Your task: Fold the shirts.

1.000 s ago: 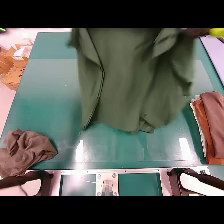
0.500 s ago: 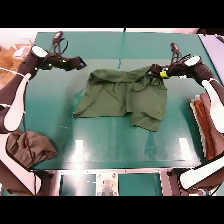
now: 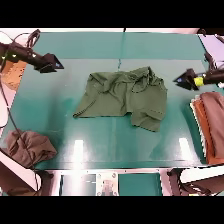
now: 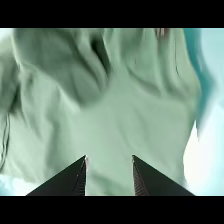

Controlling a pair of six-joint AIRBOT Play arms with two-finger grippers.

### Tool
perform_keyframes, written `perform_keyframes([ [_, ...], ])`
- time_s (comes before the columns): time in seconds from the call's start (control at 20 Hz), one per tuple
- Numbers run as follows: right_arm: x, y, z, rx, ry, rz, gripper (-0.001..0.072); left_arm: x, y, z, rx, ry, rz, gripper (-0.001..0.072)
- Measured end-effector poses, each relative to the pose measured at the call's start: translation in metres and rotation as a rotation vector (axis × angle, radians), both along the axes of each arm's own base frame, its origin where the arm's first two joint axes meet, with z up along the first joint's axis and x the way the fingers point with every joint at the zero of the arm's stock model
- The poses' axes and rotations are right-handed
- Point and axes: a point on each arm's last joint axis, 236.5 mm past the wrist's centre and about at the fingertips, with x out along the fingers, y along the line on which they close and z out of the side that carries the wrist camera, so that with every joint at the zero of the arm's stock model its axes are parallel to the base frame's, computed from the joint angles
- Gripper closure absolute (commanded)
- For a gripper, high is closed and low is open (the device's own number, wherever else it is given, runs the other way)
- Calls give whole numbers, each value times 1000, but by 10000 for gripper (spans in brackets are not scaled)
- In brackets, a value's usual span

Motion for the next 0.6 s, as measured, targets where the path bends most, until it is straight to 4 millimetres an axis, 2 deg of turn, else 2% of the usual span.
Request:
perform_keyframes([
  [0.05, -20, -13, -13, 0, 52, -38, 323, -9, 11, -9, 12, 57, 15, 48],
  [0.1, -39, -14, -22, 29, 100, -63, 314, -19, 16, -14, 10, 110, 19, 48],
  [0.2, -73, -7, -45, 84, 190, -96, 306, -37, 16, -22, -7, 200, 17, 48],
  [0.3, -98, 3, -71, 114, 259, -135, 307, -53, 22, -33, -6, 286, 32, 48],
  [0.4, -109, 18, -91, 137, 283, -148, 308, -65, 19, -39, -17, 351, 30, 49],
  [0.5, -109, 34, -103, 164, 280, -157, 328, -75, 20, -42, -16, 403, 34, 49],
  [0.6, -104, 49, -108, 188, 264, -151, 478, -84, 19, -43, -17, 448, 30, 49],
])
